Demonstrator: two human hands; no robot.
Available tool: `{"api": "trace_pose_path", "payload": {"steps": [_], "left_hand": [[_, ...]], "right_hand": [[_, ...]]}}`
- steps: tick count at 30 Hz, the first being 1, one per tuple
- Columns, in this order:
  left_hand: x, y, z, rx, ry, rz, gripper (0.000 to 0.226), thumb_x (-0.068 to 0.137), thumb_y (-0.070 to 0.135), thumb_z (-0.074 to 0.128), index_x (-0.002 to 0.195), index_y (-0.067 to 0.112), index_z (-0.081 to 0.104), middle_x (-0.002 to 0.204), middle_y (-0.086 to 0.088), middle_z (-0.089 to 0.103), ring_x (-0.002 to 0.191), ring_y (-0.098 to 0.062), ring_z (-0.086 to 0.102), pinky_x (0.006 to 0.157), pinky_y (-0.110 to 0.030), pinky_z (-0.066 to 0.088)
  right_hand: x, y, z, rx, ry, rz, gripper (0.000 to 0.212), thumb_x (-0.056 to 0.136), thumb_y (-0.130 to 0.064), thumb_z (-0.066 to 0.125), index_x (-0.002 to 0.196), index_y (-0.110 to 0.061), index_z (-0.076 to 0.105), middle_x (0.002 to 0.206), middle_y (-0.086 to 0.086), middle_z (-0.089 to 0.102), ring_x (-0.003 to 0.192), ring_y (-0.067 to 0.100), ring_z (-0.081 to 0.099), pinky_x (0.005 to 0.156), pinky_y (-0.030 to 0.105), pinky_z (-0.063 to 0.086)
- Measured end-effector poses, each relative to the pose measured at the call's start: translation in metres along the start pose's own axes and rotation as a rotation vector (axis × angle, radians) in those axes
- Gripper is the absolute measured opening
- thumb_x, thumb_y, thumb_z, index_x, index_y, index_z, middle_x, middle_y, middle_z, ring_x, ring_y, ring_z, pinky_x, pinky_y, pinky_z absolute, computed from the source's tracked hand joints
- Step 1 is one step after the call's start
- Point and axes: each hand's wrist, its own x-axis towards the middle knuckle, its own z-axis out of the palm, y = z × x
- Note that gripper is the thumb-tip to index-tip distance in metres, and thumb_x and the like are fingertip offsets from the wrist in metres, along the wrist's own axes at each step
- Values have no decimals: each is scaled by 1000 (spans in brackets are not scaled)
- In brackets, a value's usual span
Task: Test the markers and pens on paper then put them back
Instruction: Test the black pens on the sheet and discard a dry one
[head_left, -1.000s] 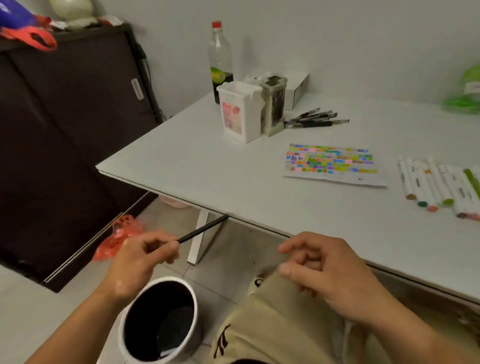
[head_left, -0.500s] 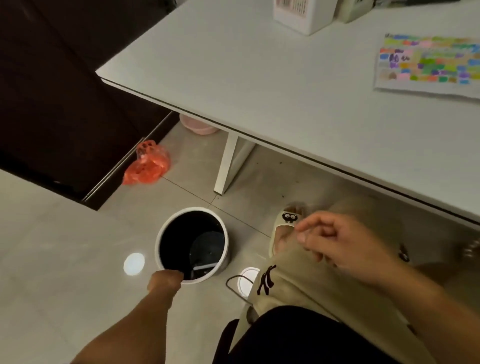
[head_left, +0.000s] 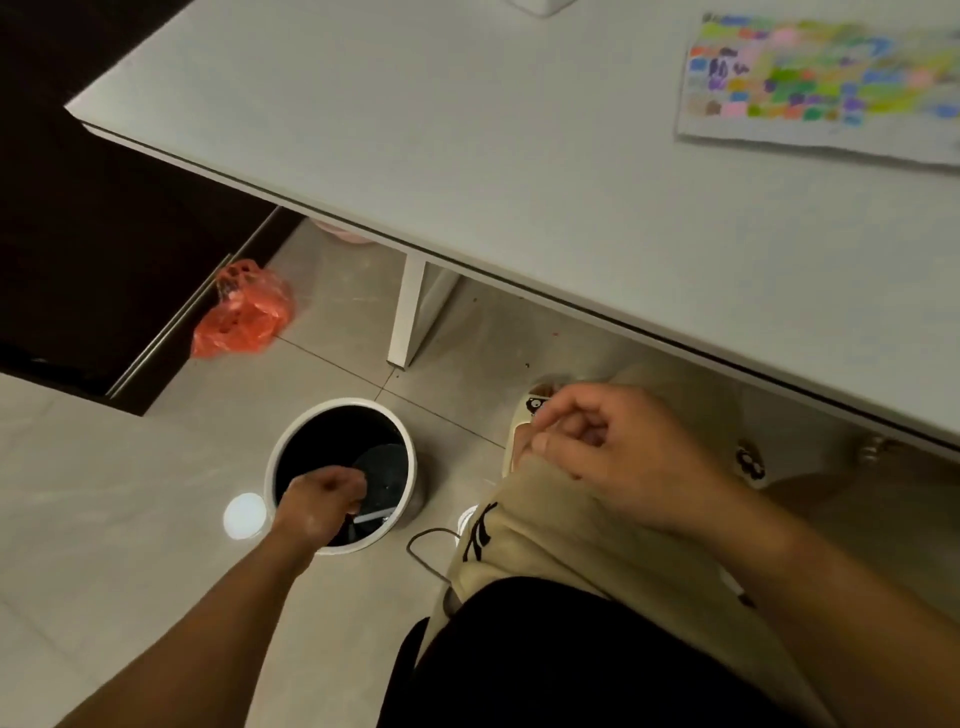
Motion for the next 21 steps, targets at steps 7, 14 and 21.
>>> {"api": "trace_pose_path", "payload": {"steps": [7, 14, 21], "left_hand": [[-96, 164, -54, -88, -148, 694, 33, 81, 56, 70, 108, 35, 72, 93, 4, 76, 79, -10, 71, 70, -22, 55], [-144, 301, -57, -132, -190, 1052, 33, 81, 55, 69, 106, 34, 74, 94, 1, 76, 80, -18, 72, 75, -26, 56], [-115, 423, 0, 145, -137, 1098, 10, 93, 27, 68, 95, 34, 74, 85, 13, 75, 76, -5, 68, 69, -17, 49]], "right_hand": [[-50, -72, -51, -164, 70, -328, 11, 88, -35, 74, 98, -36, 71, 82, -14, 70, 76, 5, 65, 67, 13, 50], [-73, -91, -151, -283, 386, -403, 8, 86, -42, 73, 94, -40, 71, 81, -19, 69, 79, 4, 66, 65, 7, 45], [-42, -62, -232, -308, 583, -222, 4, 84, -38, 75, 83, -39, 71, 78, -22, 69, 71, 1, 64, 64, 8, 45]]}}
